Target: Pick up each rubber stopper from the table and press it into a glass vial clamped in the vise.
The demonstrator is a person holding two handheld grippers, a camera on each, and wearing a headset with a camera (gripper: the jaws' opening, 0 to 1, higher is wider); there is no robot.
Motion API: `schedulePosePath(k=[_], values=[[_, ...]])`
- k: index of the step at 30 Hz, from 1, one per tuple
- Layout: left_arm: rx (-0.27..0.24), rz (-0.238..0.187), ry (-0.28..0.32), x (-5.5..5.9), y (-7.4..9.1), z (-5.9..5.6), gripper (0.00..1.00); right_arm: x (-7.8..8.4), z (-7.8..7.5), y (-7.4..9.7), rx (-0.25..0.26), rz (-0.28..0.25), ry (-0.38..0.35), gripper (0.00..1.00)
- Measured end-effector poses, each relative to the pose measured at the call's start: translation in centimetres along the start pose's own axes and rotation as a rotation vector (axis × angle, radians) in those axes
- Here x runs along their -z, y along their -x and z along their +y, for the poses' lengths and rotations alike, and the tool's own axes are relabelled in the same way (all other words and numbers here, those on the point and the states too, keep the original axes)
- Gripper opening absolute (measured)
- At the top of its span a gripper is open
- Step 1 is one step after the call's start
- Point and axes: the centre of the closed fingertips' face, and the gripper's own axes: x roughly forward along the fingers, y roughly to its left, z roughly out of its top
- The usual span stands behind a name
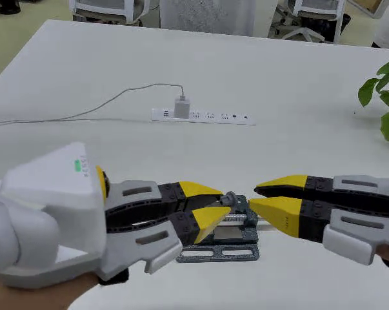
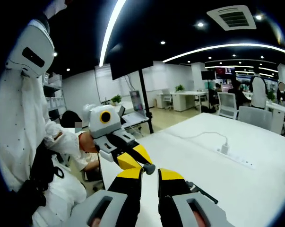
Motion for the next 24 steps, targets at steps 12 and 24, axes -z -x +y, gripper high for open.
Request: schedulePosePath(k=[12,24], values=[[0.204,-0.11,0.08,-4.7,1.4,-3.2,0.03,-3.3,3.6,0.9,-0.181,-0.046,0.057,0.12],[0.288,-0.177,0.106,-7.1,1.8,-4.9,0.03,-4.7,5.2,1.6,-0.278,-0.108,0.034,0.11]])
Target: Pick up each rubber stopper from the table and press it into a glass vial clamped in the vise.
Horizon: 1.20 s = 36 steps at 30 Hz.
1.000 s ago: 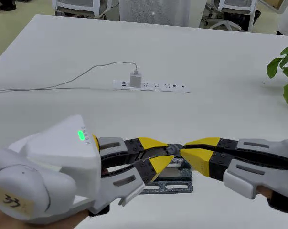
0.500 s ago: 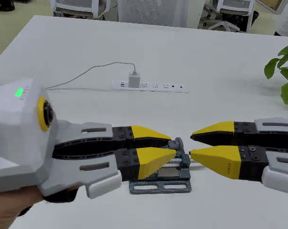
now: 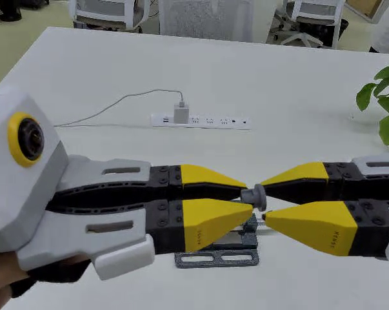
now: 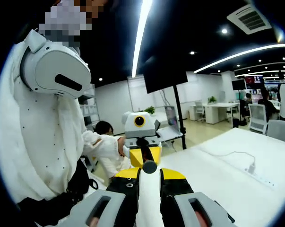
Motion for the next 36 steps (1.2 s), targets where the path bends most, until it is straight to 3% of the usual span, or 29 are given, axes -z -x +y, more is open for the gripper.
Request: schedulePosePath(k=[10,36], values=[[0.032,0.004,-0.004,-0.23,-0.18,-0.57,0.03,-0.53,0.56,0.26,-0.034,-0.025,0.0,0.08],[0.054,-0.009,0.027,-0.42,-0.11,-0.68,0.03,-0.57,0.89,0.16,-0.05,-0.023,0.014,0.07]])
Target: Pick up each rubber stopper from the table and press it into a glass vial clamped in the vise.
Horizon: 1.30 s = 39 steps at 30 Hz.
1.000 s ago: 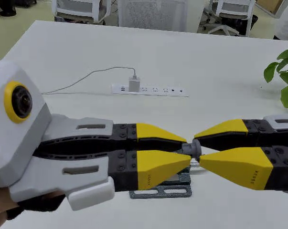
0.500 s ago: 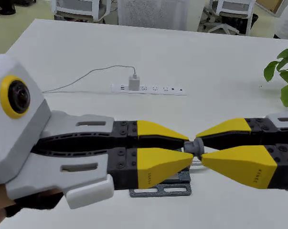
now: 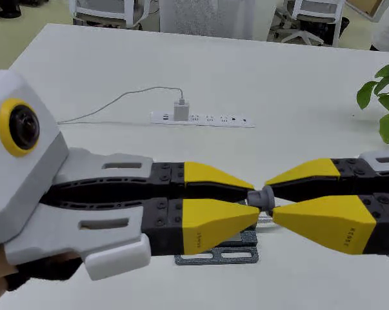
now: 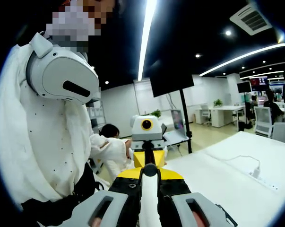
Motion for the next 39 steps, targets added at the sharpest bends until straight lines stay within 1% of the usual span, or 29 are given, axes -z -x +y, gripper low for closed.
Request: schedulePosePath(k=[4,8,17,24,31,33,37,39], values=[[0.007,-0.007,0.008,-0.1,0.1,0.0,0.03,-0.1,0.1,0.0,0.0,-0.002,0.009,0.06],[0.001,-0.004,0.007,0.1,0.0,0.1,0.03,0.1,-0.1,0.0,0.01,0.008,0.016,0.06],[-0.011,-0.008,0.019,0.4,0.1,0.2,0.04,0.3,-0.3,0.0,0.019,0.015,0.006,0.06],[-0.034,0.008,0.008,1.0,0.1,0.4,0.04,0.9,-0.5,-0.1,0.03,0.028,-0.006,0.06],[-0.066,0.011,0.008,1.3,0.3,0.5,0.04,1.2,-0.6,-0.2,0.034,0.038,-0.014,0.06],[-0.074,0.012,0.006,1.3,0.4,0.5,0.06,1.2,-0.6,-0.3,0.031,0.041,-0.015,0.06],[-0.092,0.02,0.007,1.6,0.7,0.5,0.12,1.2,-0.6,-0.4,0.032,0.044,-0.017,0.06],[-0.102,0.014,0.004,1.5,0.9,0.5,0.13,1.2,-0.6,-0.5,0.03,0.045,-0.017,0.06]])
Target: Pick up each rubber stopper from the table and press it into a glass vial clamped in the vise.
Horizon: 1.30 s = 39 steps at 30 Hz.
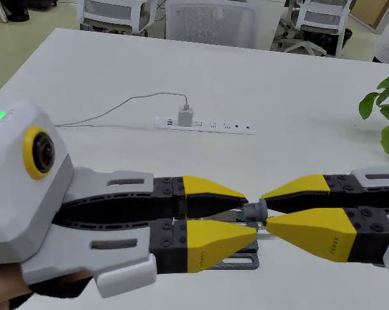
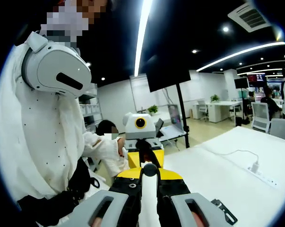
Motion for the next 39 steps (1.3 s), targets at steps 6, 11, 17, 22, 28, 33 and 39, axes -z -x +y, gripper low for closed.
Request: schedulePosePath(k=[6,11,17,22,28,33,39], values=[[-0.056,0.0,-0.003,0.2,0.9,0.6,0.21,0.1,-0.4,0.1,0.011,0.009,0.0,0.06],[-0.119,0.033,-0.024,1.2,1.8,1.3,0.25,0.3,-1.4,0.1,0.04,0.025,-0.012,0.06],[-0.191,0.089,-0.048,2.8,2.7,2.3,0.35,1.1,-3.6,0.3,0.082,0.07,-0.027,0.06],[-0.242,0.145,-0.087,4.4,3.4,3.1,0.43,2.2,-4.9,-0.5,0.113,0.138,-0.039,0.06],[-0.294,0.185,-0.116,6.0,4.5,4.1,0.5,3.3,-6.8,-1.2,0.128,0.221,-0.039,0.06],[-0.33,0.243,-0.139,7.7,5.3,4.9,0.58,4.6,-8.6,-1.9,0.142,0.306,-0.031,0.06],[-0.36,0.313,-0.152,10.0,6.1,5.9,0.65,6.8,-10.0,-3.3,0.147,0.431,0.01,0.06]])
